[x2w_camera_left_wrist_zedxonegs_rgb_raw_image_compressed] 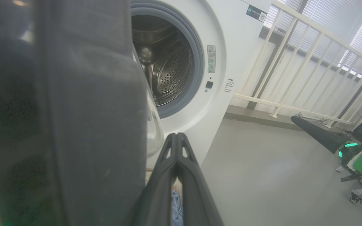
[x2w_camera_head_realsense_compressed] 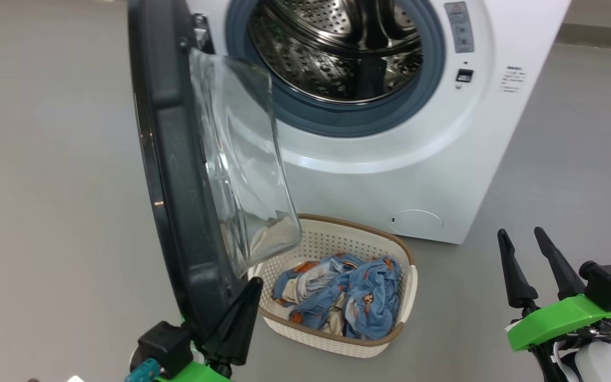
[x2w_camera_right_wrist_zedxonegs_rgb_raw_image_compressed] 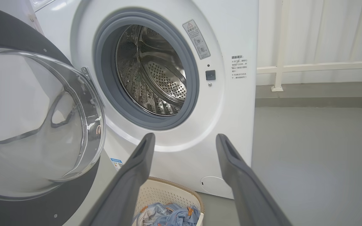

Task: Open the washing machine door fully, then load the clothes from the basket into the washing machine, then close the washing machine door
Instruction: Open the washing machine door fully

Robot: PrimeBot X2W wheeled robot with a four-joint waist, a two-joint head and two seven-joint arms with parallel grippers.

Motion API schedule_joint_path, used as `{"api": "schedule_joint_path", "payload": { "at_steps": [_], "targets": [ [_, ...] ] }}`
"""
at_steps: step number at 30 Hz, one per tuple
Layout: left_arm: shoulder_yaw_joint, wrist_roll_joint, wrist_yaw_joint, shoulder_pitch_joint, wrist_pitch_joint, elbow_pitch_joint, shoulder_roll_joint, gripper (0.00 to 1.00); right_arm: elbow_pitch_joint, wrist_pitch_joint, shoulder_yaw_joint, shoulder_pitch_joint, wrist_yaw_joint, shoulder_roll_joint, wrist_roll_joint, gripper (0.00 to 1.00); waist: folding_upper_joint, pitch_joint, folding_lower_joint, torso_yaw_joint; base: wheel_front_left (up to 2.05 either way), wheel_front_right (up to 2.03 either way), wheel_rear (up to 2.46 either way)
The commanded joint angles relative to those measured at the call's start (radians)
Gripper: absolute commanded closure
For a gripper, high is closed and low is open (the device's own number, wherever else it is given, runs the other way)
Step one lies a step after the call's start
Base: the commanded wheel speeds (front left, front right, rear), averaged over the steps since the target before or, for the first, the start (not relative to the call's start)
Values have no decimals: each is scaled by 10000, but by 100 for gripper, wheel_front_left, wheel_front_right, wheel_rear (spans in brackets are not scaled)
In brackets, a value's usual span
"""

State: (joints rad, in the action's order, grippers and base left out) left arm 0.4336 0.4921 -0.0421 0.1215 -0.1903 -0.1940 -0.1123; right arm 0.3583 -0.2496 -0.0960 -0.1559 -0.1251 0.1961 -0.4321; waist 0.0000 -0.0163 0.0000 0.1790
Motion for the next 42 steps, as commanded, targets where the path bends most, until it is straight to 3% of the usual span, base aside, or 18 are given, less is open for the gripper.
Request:
{"api": "schedule_joint_path", "payload": {
  "at_steps": [1, 7, 22, 30, 42],
  "targets": [
    [-575, 98, 159, 211, 7, 300, -250, 100, -200, -122, -153, -91, -56, 86, -51, 0, 0, 93, 0, 254, 0, 0, 0],
    [-915, 220, 315, 253, 155, 380, -598, 100, -212, -122, -137, -51, -56, 48, -53, 0, 0, 45, 0, 711, 0, 0, 0],
    [-2034, 532, 1202, 612, 462, 309, -1209, 100, -243, -122, -87, -243, -56, 19, 15, 0, 0, -458, 0, 1574, 0, 0, 0],
    [-2513, 717, 1236, 1232, 517, -173, -1614, 100, -243, -122, -50, -465, -56, 65, 39, 0, 0, -809, 0, 2046, 0, 0, 0],
    [-3087, 991, 920, 2618, 507, -1915, -2390, 100, -181, -122, -27, -877, -56, 111, 91, 0, 0, -1320, 0, 2505, 0, 0, 0]
  ]
}}
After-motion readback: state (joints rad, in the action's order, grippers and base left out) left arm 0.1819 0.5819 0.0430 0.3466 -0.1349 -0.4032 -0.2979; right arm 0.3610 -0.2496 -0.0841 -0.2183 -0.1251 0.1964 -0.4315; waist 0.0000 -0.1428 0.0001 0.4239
